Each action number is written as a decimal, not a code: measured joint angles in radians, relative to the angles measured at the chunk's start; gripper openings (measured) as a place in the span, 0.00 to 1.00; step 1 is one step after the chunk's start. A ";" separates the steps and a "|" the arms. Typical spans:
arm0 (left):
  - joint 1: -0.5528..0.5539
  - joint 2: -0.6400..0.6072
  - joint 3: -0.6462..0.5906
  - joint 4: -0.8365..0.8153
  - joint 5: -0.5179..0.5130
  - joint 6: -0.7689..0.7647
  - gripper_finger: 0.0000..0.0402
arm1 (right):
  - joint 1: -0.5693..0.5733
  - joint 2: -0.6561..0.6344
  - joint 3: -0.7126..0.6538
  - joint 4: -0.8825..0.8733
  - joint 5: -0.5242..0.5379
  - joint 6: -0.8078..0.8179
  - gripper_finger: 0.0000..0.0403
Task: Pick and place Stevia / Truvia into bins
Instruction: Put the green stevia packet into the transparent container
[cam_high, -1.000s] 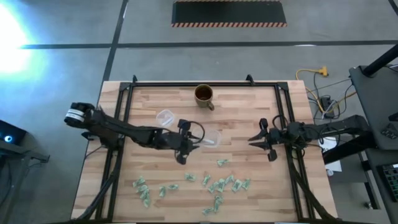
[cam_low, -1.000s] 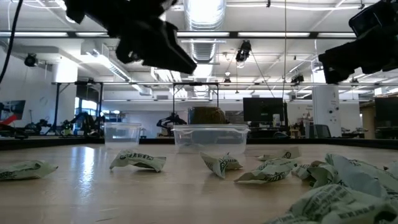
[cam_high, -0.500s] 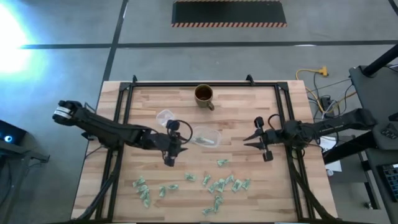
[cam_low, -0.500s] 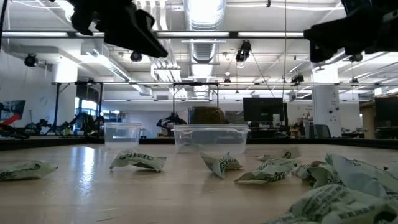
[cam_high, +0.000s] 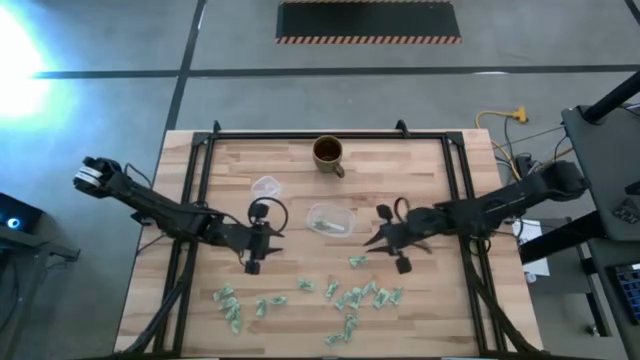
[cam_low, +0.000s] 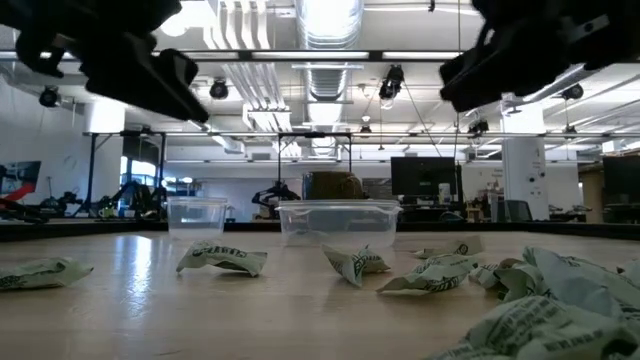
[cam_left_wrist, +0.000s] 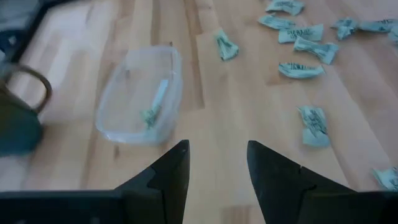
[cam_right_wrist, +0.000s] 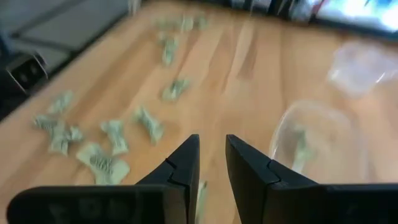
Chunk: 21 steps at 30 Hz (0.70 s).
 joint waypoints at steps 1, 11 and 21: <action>-0.006 -0.013 -0.019 0.007 -0.005 -0.010 0.36 | 0.003 0.028 0.031 -0.062 0.005 0.018 0.17; -0.025 -0.109 -0.134 0.091 -0.010 -0.041 0.36 | 0.101 0.228 0.207 -0.313 0.167 0.074 0.17; -0.027 -0.137 -0.146 0.116 -0.013 -0.058 0.36 | 0.208 0.352 0.206 -0.305 0.318 0.127 0.17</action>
